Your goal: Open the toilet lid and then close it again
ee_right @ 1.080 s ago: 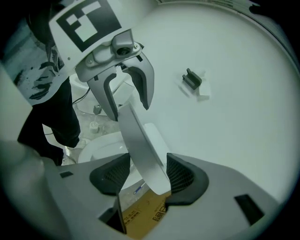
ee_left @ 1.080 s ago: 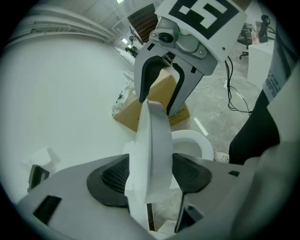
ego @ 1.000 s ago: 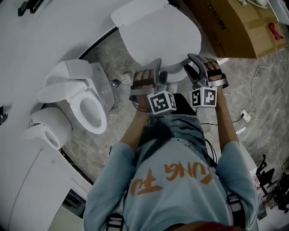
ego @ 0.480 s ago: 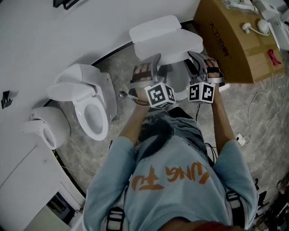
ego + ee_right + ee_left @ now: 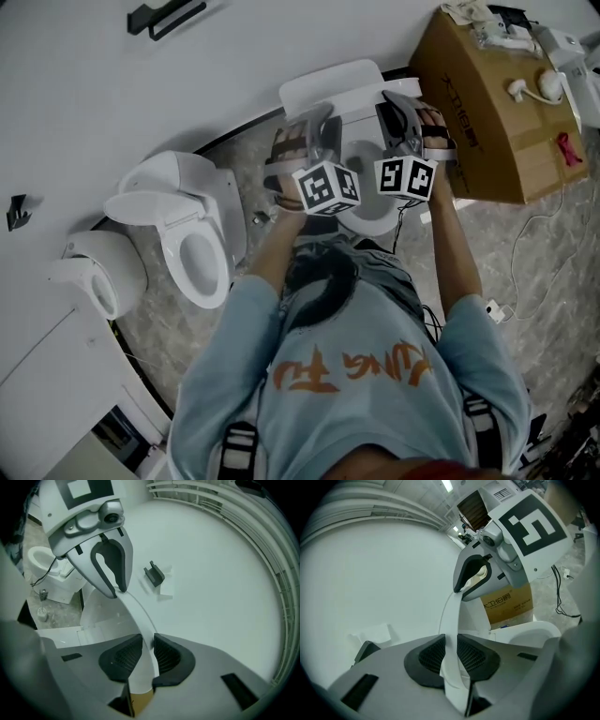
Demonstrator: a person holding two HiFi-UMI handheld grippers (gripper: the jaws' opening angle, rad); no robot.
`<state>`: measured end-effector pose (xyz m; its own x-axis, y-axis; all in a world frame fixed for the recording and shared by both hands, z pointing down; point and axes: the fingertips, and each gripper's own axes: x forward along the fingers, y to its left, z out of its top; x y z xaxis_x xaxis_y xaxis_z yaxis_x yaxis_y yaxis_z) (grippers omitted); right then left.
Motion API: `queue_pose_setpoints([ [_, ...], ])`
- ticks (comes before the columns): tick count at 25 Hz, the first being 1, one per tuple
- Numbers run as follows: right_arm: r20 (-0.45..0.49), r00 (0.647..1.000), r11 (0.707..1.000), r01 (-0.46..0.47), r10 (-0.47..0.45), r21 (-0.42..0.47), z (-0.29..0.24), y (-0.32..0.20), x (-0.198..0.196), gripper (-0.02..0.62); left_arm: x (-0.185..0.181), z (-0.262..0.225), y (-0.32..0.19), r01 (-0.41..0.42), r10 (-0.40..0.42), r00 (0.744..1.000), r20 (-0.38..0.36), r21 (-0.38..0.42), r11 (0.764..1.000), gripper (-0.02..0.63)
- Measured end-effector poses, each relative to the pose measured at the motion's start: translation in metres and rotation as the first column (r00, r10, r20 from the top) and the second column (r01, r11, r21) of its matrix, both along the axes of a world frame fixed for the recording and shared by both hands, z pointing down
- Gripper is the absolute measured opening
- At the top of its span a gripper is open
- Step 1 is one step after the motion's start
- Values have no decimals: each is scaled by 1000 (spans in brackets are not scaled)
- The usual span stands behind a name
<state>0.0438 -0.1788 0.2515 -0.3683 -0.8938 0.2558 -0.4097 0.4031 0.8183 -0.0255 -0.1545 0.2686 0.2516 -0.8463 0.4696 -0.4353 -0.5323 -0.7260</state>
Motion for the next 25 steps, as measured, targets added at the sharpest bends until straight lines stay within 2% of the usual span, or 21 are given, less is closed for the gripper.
queue_pose_setpoints([
  [9,-8,999,997,-47,47,64,-22,-87,-26,75,-25,-21,-83,36,-35,999,-13,60,998,83],
  [14,-11,997,994,-70,71,82,-27,-134,-38,67,-38,-25,-127,36,-36,999,-21,49,998,78],
  [25,5,995,994,-104,104,32,-28,-215,-60,63,-62,-25,-207,100,-98,986,-138,12,995,68],
])
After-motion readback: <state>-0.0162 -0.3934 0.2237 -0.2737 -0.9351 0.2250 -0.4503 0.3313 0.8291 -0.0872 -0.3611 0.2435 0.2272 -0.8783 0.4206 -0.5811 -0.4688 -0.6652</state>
